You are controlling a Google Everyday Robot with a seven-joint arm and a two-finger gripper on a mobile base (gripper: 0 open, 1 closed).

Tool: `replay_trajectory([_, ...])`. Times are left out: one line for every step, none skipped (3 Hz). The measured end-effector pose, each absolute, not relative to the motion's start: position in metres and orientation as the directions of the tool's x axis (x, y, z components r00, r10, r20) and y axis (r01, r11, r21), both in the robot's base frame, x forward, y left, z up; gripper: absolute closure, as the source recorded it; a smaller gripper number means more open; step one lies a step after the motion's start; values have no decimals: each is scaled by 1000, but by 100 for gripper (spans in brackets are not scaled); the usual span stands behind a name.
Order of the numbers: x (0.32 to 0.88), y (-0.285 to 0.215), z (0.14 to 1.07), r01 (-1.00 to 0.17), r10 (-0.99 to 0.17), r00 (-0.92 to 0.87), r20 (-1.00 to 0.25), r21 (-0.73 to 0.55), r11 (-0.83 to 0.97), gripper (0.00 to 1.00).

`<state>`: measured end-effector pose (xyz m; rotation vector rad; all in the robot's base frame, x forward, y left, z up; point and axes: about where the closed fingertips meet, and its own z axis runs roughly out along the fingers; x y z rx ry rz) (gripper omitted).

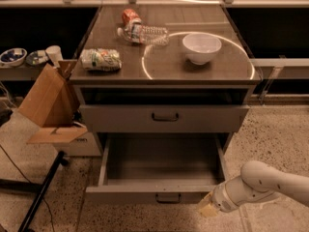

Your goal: Close middle drawer

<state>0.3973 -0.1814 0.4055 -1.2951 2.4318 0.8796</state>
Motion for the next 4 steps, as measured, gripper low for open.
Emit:
replay_trajectory([422,-192,406,-796,-590,-605,-535,389,464,100])
replay_trajectory([423,-193,407,-794,-583,-607,-540,387,468,100])
replay_trajectory([447,-204,414,-774,-521,-626,-580,378,508,100])
replay_trajectory([478,-213,423,-755,-472,-637,-609,370,541,100])
